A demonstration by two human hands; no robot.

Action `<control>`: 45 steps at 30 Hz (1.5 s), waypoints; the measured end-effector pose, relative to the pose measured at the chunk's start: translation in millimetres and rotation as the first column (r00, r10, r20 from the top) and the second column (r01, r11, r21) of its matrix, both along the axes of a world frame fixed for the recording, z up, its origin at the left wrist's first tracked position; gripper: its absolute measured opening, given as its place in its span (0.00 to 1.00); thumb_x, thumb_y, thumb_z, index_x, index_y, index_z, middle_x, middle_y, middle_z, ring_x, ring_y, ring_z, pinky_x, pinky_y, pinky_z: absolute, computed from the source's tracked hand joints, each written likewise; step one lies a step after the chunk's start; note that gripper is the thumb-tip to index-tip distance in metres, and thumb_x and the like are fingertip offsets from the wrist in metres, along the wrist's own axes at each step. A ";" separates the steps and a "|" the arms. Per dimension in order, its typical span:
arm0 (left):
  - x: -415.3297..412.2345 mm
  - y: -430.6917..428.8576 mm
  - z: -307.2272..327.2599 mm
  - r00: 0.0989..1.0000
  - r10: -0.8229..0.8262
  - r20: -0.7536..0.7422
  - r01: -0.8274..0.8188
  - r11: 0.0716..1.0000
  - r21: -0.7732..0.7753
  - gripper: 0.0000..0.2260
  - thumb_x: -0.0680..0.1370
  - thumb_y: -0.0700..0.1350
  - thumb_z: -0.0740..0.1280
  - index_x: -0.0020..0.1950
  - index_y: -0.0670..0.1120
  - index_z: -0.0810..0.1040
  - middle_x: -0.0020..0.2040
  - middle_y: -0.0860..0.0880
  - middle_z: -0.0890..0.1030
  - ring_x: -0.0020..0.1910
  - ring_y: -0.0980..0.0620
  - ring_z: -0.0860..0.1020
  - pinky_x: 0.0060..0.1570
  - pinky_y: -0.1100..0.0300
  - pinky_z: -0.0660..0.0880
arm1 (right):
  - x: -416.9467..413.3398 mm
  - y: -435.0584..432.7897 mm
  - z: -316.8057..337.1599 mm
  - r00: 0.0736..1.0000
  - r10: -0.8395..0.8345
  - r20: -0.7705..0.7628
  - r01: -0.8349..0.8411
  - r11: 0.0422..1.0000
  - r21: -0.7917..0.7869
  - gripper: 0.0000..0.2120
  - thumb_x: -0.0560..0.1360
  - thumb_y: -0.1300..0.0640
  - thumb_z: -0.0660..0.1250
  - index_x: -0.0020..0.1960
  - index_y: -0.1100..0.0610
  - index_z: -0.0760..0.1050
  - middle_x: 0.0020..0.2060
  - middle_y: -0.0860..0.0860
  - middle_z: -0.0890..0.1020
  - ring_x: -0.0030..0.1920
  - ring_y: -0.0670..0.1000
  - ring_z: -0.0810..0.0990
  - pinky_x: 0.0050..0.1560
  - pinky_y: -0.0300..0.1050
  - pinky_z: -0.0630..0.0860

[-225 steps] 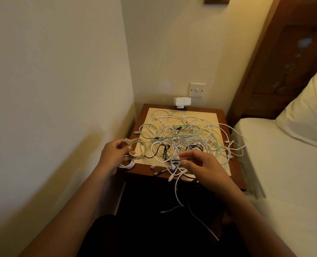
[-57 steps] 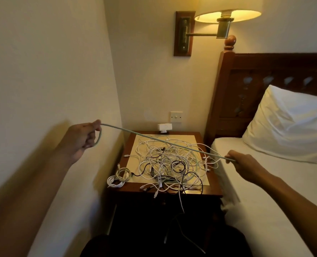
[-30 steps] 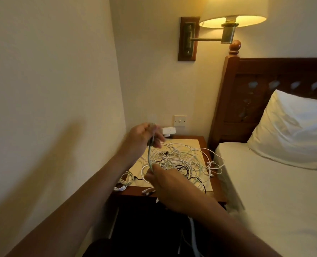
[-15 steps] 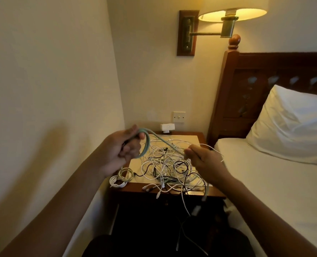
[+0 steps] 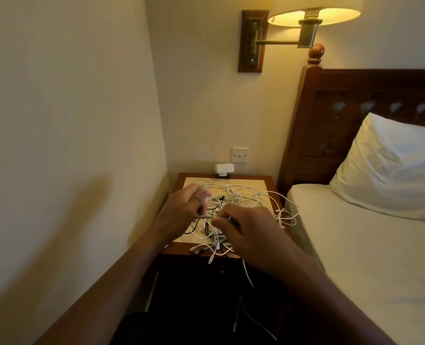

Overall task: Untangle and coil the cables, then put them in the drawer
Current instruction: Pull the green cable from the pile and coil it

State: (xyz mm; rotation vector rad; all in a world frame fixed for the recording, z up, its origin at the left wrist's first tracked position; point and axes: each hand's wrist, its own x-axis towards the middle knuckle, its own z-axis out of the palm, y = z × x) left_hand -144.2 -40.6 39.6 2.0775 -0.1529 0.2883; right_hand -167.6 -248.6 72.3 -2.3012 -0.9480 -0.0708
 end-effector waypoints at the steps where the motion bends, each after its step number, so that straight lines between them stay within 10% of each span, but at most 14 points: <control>1: -3.5 3.8 -4.5 0.996 -0.067 -0.050 0.068 0.998 0.014 0.15 0.87 0.51 0.57 0.51 0.48 0.80 0.32 0.49 0.80 0.28 0.57 0.73 0.33 0.60 0.70 | 8.2 -7.7 2.6 0.999 -0.019 0.041 0.020 1.000 -0.024 0.11 0.84 0.47 0.62 0.56 0.51 0.80 0.39 0.42 0.80 0.36 0.42 0.77 0.38 0.35 0.70; 8: -49.4 -4.8 4.8 0.784 -0.580 -0.221 0.471 0.787 -0.399 0.18 0.80 0.58 0.67 0.49 0.42 0.82 0.30 0.52 0.74 0.27 0.56 0.68 0.31 0.65 0.65 | 48.8 -38.0 -18.5 0.971 -0.092 0.220 0.091 0.996 0.013 0.07 0.82 0.57 0.66 0.57 0.53 0.82 0.47 0.41 0.78 0.47 0.45 0.76 0.45 0.41 0.73; 12: -56.7 -18.7 9.7 0.818 -0.575 -0.013 0.259 0.388 -0.885 0.14 0.82 0.51 0.65 0.43 0.42 0.77 0.27 0.50 0.73 0.23 0.56 0.69 0.28 0.63 0.70 | 40.8 -31.5 -42.4 0.981 -0.136 0.141 0.132 0.990 0.042 0.09 0.83 0.58 0.64 0.60 0.51 0.81 0.49 0.39 0.76 0.50 0.42 0.73 0.47 0.38 0.70; 18: -73.3 -48.3 -29.5 0.885 -0.466 0.007 0.028 0.038 -0.999 0.17 0.84 0.46 0.61 0.40 0.40 0.80 0.39 0.45 0.69 0.39 0.49 0.71 0.51 0.54 0.74 | 11.5 -25.4 -81.1 0.971 -0.201 -0.127 0.227 0.943 0.245 0.05 0.79 0.58 0.72 0.52 0.50 0.85 0.43 0.42 0.84 0.44 0.41 0.81 0.43 0.33 0.75; 26: -86.6 -66.0 -67.3 0.919 -0.266 -0.291 -0.204 0.310 -0.929 0.14 0.83 0.48 0.60 0.45 0.40 0.74 0.35 0.47 0.69 0.29 0.53 0.69 0.33 0.60 0.75 | -26.9 -18.6 -105.3 0.734 0.053 -0.677 0.470 0.680 0.563 0.05 0.77 0.63 0.72 0.52 0.61 0.84 0.45 0.56 0.88 0.47 0.54 0.88 0.46 0.43 0.83; 34: -104.7 -77.3 -74.3 0.899 0.085 -0.429 -0.336 0.764 -0.552 0.16 0.86 0.50 0.58 0.44 0.44 0.78 0.34 0.50 0.72 0.36 0.54 0.72 0.45 0.58 0.70 | -40.8 -18.2 -127.5 0.678 -0.045 -0.734 0.568 0.665 0.485 0.04 0.79 0.60 0.71 0.52 0.57 0.84 0.44 0.55 0.88 0.46 0.54 0.88 0.50 0.49 0.84; 45: -104.2 -84.1 -73.4 0.913 0.011 -0.407 -0.278 0.748 -0.603 0.15 0.86 0.49 0.58 0.54 0.45 0.82 0.49 0.49 0.87 0.47 0.57 0.84 0.44 0.68 0.76 | -35.5 -21.2 -131.9 0.332 0.312 -0.890 0.592 0.666 0.454 0.11 0.82 0.58 0.65 0.58 0.60 0.84 0.44 0.54 0.84 0.35 0.45 0.78 0.38 0.39 0.77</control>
